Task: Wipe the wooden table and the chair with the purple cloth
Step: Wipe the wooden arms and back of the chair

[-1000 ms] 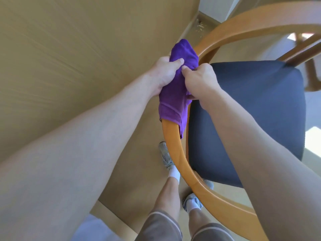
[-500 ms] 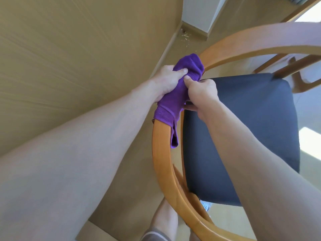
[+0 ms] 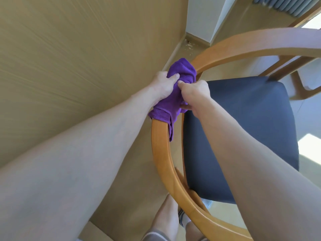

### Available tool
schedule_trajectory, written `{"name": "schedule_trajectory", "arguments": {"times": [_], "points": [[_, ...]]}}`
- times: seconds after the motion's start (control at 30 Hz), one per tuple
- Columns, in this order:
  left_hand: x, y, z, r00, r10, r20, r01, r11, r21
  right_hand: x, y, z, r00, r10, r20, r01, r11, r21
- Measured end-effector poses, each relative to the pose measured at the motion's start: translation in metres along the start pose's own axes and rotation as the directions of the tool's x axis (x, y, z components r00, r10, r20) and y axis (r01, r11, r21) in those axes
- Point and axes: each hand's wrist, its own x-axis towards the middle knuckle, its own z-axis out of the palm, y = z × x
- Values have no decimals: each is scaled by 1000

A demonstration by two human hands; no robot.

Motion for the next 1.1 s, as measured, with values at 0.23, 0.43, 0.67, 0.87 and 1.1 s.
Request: {"name": "schedule_trajectory", "arguments": {"times": [0.23, 0.43, 0.67, 0.87, 1.1], "points": [[-78, -41, -5, 992, -40, -116, 26, 992, -125, -78, 44, 24, 979, -203, 18, 203, 970, -136], [-151, -70, -1, 997, -38, -71, 15, 955, -296, -134, 92, 17, 966, -226, 122, 243, 959, -146], [-136, -61, -13, 990, -135, -40, 123, 965, -231, -114, 80, 16, 971, -236, 49, 241, 949, -202], [-88, -26, -18, 980, -198, 2, 197, 975, -102, -76, 39, 15, 997, -22, 76, 35, 986, -165], [-3, 15, -8, 988, -125, 90, 117, 989, 91, -10, -4, 10, 984, 177, 6, -177, 984, 23]]}}
